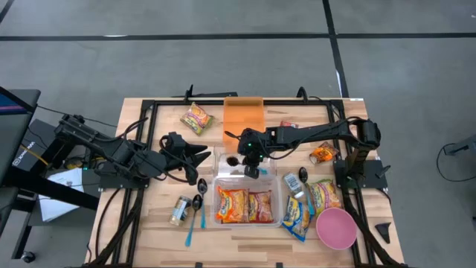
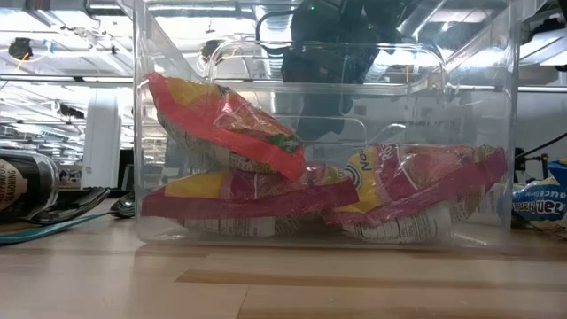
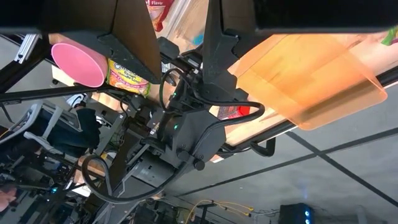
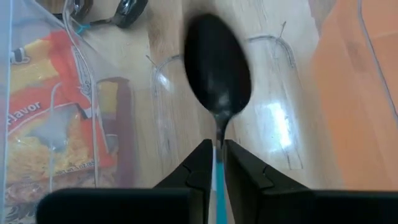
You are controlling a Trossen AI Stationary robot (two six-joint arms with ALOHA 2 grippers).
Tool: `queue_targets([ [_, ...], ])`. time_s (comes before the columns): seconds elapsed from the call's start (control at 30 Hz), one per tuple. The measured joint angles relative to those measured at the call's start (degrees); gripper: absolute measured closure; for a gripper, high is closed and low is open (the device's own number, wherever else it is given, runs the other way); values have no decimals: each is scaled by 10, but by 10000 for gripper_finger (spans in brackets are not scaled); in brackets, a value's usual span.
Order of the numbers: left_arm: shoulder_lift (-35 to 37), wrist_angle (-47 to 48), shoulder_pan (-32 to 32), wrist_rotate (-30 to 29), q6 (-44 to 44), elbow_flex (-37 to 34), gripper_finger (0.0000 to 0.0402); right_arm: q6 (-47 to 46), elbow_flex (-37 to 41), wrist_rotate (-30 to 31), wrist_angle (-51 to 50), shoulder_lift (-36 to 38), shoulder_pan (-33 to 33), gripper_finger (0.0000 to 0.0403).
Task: Pick & Place Food Item
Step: Put the blue spoon into the transparent bin, then put the green noodle pack into the white transparent bin
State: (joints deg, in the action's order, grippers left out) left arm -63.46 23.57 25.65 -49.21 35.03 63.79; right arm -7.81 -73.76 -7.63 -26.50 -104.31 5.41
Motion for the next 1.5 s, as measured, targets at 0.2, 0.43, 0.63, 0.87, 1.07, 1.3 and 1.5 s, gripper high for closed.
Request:
queue_targets([
  [0.2,0,0,0,0,0,0,289,-4,0,0,0,0,0,356],
  [0.43,0,0,0,0,0,0,289,-12,0,1,0,0,3,354],
  [0.63,0,0,0,0,0,0,289,-12,0,1,0,0,3,354],
  [0.87,0,0,0,0,0,0,289,-46,0,-5,0,18,3,354],
  [1.07,0,0,0,0,3,0,289,-73,0,0,-5,89,2,354],
  [1.3,0,0,0,0,4,0,289,-76,0,40,-115,186,3,354],
  [1.5,0,0,0,0,4,0,289,-146,0,114,-238,252,3,354],
])
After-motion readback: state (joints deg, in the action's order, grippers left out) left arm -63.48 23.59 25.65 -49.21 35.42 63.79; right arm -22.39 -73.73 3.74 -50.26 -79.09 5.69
